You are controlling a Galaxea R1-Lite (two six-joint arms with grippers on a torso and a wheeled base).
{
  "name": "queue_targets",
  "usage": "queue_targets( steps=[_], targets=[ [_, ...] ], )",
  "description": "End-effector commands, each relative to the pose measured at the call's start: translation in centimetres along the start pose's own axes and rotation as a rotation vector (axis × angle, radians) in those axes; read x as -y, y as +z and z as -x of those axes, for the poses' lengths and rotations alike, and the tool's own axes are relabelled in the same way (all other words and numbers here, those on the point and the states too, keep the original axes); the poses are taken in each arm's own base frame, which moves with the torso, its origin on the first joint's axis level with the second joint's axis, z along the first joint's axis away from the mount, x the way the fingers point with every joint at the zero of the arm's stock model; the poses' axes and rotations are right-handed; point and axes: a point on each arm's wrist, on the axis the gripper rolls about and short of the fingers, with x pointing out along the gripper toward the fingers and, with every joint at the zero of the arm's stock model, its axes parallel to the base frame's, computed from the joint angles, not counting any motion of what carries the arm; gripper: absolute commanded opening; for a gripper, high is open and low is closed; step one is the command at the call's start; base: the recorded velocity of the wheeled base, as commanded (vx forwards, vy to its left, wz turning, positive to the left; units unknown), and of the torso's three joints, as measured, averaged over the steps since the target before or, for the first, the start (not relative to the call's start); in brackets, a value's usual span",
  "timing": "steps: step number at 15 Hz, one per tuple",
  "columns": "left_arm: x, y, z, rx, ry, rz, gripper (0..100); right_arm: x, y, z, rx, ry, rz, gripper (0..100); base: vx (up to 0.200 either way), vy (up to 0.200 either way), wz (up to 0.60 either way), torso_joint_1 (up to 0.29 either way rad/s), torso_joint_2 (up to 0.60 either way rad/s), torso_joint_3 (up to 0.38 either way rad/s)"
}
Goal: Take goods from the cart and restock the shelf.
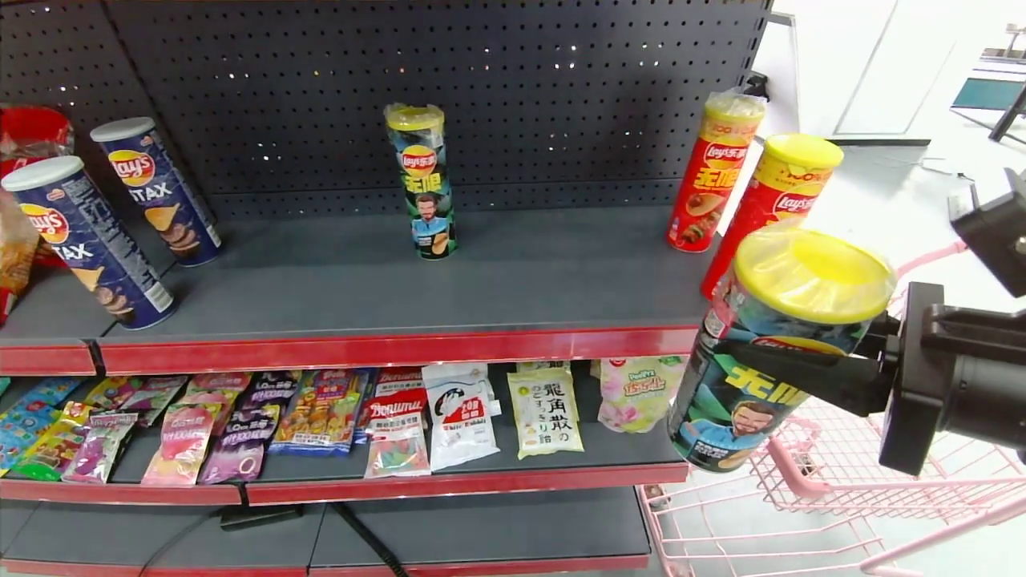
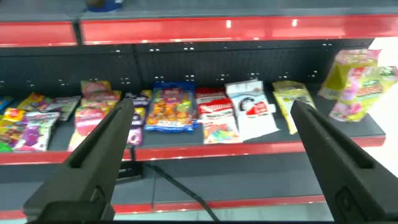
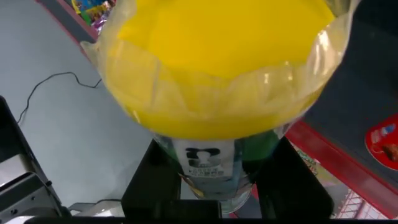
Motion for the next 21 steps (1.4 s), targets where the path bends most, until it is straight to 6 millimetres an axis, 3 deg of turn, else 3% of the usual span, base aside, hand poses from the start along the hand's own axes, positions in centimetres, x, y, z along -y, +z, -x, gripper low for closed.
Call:
queue_targets(
  steps=[1,14,19,21],
  targets=[
    [0.0,0.0,0.0,-0.001,0.001,0.000,100,-0.2,-0.3,0.0,-0.009,0.009,0.004,0,0.000,0.200,0.00,-0.012,-0.01,0.002],
    [0.0,0.0,0.0,-0.001,0.001,0.000,100,-0.9,-0.3,0.3,0.003,0.048,0.017,0,0.000,0.200,0.00,0.004,0.00,0.003],
    [0.0,0.0,0.0,-0.001,0.005,-0.002,100,-1.3,-1.1,1.3,0.000,0.047,0.015,0,0.000,0.000,0.00,0.000,0.00,0.000],
    [0.0,0.0,0.0,-0.001,0.005,0.000,100,-1.4,-1.3,1.5,-0.003,0.048,0.014,0,0.200,0.000,0.00,0.000,0.00,0.007]
  ],
)
